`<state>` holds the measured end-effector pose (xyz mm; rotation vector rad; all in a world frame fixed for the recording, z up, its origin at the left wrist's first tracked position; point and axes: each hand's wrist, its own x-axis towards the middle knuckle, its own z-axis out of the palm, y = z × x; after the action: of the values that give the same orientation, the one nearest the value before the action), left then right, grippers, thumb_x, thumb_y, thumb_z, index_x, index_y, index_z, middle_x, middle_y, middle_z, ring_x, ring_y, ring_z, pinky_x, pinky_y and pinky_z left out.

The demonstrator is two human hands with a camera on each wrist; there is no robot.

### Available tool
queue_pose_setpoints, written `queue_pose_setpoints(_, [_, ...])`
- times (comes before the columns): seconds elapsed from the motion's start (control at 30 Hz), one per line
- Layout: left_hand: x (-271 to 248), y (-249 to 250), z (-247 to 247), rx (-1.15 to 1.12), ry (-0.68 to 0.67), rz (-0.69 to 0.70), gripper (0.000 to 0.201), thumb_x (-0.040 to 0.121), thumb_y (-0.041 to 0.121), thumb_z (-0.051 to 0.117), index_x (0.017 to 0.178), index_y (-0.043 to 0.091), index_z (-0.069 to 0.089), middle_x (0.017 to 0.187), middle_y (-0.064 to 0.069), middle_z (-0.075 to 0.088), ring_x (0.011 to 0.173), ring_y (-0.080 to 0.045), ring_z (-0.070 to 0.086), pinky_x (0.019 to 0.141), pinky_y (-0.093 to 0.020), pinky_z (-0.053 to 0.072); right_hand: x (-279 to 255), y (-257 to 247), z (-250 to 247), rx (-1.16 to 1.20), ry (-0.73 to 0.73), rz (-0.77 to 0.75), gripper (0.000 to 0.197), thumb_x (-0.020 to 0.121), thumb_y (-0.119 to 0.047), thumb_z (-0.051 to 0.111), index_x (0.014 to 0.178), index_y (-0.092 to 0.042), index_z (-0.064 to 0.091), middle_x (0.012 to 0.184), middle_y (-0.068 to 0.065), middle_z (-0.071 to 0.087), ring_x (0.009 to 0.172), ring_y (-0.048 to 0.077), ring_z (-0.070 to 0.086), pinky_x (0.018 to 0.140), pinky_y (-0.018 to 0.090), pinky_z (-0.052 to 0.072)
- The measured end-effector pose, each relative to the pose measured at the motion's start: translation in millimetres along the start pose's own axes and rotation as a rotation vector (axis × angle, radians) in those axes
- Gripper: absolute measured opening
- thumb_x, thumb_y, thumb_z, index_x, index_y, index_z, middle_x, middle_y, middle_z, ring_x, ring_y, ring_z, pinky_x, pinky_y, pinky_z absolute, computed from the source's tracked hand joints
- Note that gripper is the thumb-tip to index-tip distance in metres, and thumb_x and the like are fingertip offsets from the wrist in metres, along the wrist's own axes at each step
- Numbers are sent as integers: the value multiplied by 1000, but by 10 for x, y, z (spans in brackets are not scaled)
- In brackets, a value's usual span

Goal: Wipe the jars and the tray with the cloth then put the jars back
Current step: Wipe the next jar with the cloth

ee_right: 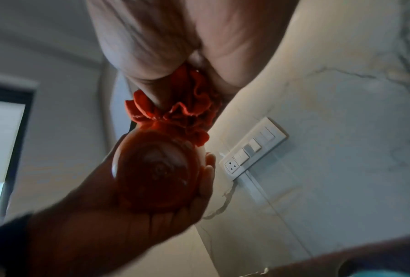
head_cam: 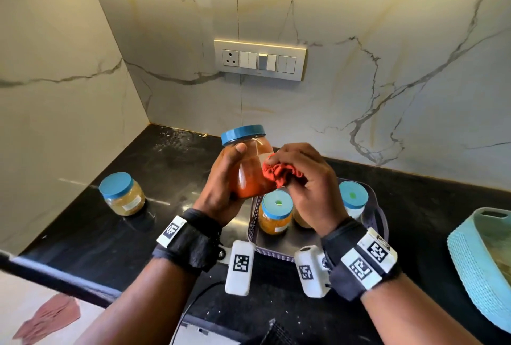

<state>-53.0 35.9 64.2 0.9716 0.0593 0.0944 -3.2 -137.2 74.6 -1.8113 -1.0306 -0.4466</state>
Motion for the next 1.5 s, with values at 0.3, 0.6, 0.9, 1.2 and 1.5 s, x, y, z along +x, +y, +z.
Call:
queue_pose_setpoints(0.3, [-194, 193, -300, 184, -6, -62, 51, 88, 34, 75, 131, 9, 67, 119, -19, 72, 106, -31, 70, 94, -52, 58, 106, -138, 231, -37, -55, -44, 39, 80, 15, 63, 108, -10, 74, 111, 5, 61, 110, 17, 61, 96, 31, 52])
queue_pose_setpoints(0.6, [-207, 210, -446, 223, 55, -8, 53, 94, 38, 60, 133, 2, 64, 122, -24, 71, 106, -31, 71, 90, -44, 60, 184, -156, 403, 196, -57, 209, 35, 82, 7, 64, 108, -15, 72, 110, -1, 69, 108, 13, 65, 94, 44, 56])
queue_pose_setpoints(0.9, [-199, 321, -672, 177, 125, -1, 65, 88, 50, 71, 133, 3, 64, 122, -25, 68, 108, -36, 66, 102, -55, 52, 90, -394, 714, -97, -45, -84, 43, 79, 9, 61, 114, -11, 74, 115, 6, 62, 109, 22, 61, 96, 34, 52])
queue_pose_setpoints(1.2, [-329, 481, -1031, 173, 213, -51, 85, 76, 67, 73, 138, 10, 61, 123, -22, 68, 108, -35, 69, 93, -52, 55, -182, -451, 952, -337, -230, -321, 34, 80, -4, 76, 112, -14, 74, 126, 5, 48, 112, 27, 56, 82, 43, 62])
queue_pose_setpoints(1.5, [-523, 722, -1419, 491, 416, 36, 68, 76, 58, 82, 126, 15, 64, 116, -6, 75, 114, -28, 72, 94, -45, 61, -231, -386, 1147, -244, -261, -128, 35, 79, 0, 79, 110, -15, 76, 117, 7, 62, 107, 21, 61, 83, 39, 61])
